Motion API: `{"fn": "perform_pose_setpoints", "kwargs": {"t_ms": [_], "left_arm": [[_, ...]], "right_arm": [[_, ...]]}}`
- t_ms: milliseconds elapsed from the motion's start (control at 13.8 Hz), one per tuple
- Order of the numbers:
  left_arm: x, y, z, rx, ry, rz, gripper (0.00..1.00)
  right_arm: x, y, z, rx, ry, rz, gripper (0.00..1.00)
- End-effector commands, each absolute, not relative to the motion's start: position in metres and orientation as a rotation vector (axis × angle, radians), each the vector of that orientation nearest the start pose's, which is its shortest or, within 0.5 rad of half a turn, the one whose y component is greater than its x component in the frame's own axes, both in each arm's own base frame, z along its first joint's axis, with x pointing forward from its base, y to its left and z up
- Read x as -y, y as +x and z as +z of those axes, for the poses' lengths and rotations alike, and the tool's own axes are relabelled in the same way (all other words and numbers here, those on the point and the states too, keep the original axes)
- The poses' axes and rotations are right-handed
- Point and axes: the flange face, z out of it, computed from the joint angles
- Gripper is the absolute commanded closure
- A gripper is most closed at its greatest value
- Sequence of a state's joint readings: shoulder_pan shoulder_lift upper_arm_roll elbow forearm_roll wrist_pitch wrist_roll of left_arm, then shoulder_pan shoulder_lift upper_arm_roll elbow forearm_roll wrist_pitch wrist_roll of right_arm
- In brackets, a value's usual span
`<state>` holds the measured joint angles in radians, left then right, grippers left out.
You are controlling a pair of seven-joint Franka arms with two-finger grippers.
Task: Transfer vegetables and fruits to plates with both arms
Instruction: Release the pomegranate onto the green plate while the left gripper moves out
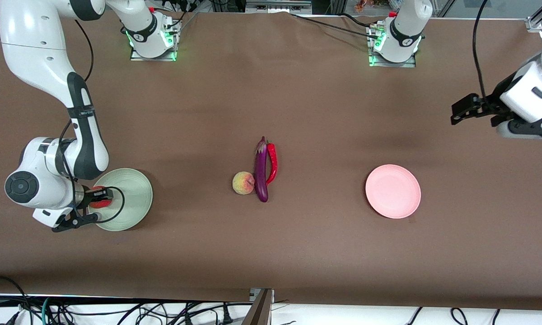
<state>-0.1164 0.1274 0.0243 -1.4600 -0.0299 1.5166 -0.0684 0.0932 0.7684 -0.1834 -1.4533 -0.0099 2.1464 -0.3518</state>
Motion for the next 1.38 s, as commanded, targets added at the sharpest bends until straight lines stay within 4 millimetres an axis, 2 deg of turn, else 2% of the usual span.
{"fn": "perform_pose_setpoints", "kwargs": {"t_ms": [0,73,145,218,290,363,508,653,725,870,1088,1233,1305], "left_arm": [[0.082,0.589,0.607,-0.094,-3.166,0.100,0.00],[0.088,0.588,0.603,-0.111,-3.163,0.114,0.00],[0.092,0.590,0.587,-0.125,-3.154,0.176,0.00],[0.096,0.602,0.554,-0.133,-3.140,0.274,0.00],[0.097,0.609,0.528,-0.141,-3.125,0.364,0.00],[0.095,0.608,0.528,-0.177,-3.127,0.380,0.00],[0.111,0.605,0.528,-0.244,-3.137,0.387,0.00],[0.151,0.598,0.519,-0.312,-3.124,0.411,0.00],[0.174,0.598,0.507,-0.283,-3.149,0.448,0.00],[0.206,0.606,0.470,-0.107,-3.216,0.523,0.00],[0.272,0.617,0.391,0.008,-3.239,0.481,0.00],[0.333,0.602,0.340,0.185,-3.216,0.434,0.00],[0.351,0.596,0.317,0.241,-3.211,0.406,0.00]], "right_arm": [[0.048,0.714,0.224,0.536,-3.218,0.132,0.60],[0.047,0.714,0.223,0.537,-3.216,0.136,0.55],[0.047,0.714,0.224,0.522,-3.214,0.128,0.27],[0.048,0.717,0.228,0.492,-3.209,0.108,0.00],[0.047,0.717,0.233,0.479,-3.194,0.103,0.00],[0.043,0.717,0.236,0.459,-3.177,0.092,0.00],[0.030,0.718,0.248,0.440,-3.143,0.073,0.00],[0.017,0.715,0.253,0.455,-3.117,0.136,0.00],[0.004,0.720,0.263,0.475,-3.106,0.114,0.00],[-0.019,0.720,0.270,0.500,-3.071,0.158,0.00],[-0.061,0.720,0.275,0.434,-3.050,0.142,0.00],[-0.088,0.718,0.275,0.398,-3.057,0.146,0.00],[-0.100,0.716,0.276,0.363,-3.062,0.144,0.00]]}}
